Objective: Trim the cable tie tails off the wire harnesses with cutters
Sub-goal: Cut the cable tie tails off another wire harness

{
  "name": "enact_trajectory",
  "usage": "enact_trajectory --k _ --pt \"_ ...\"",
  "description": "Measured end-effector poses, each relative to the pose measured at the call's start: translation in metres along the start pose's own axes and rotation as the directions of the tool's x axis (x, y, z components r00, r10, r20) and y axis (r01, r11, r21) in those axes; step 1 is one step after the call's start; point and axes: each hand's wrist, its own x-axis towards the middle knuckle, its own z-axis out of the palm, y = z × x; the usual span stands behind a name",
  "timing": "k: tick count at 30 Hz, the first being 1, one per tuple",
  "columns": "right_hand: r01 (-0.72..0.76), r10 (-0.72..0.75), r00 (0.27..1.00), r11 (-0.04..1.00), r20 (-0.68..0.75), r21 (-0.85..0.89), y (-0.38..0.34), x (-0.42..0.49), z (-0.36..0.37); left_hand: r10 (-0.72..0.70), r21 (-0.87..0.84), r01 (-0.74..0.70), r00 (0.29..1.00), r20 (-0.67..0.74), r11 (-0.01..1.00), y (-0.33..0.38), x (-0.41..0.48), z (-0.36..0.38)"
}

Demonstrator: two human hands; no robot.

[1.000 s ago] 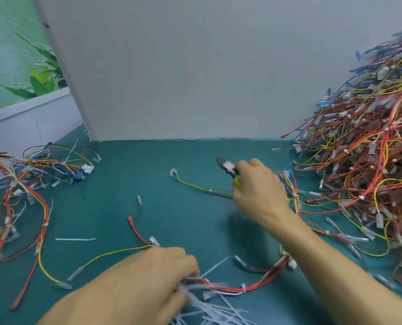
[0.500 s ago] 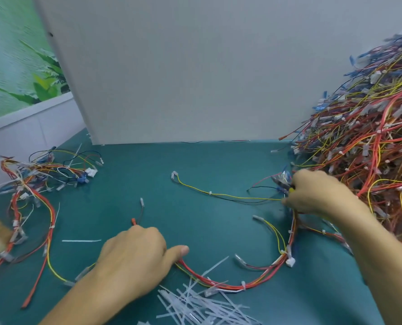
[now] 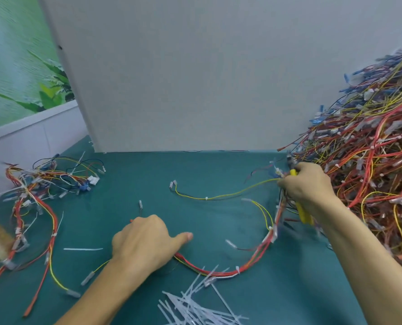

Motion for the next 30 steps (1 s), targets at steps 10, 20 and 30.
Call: enact_trajectory --k 10,20,30 --pt "0.122 -0.088 0.98 0.974 0.18 -0.19 -0.014 0.002 0.005 0.095 -0.274 -0.128 0.987 -0.133 0.953 -0.018 0.039 -0.01" --pt "0.16 -0.062 0.975 0.859 0.212 -0.486 -0.021 -0.034 0.05 -0.017 0.014 0.018 0.998 -0.062 1.0 -0.001 0.031 -0.004" --pt "0.061 -0.059 0.998 0.99 -0.016 0.131 -0.01 -0.033 0.057 -0.03 -0.592 -0.063 0.989 -0.145 0.804 0.0 0.053 0.003"
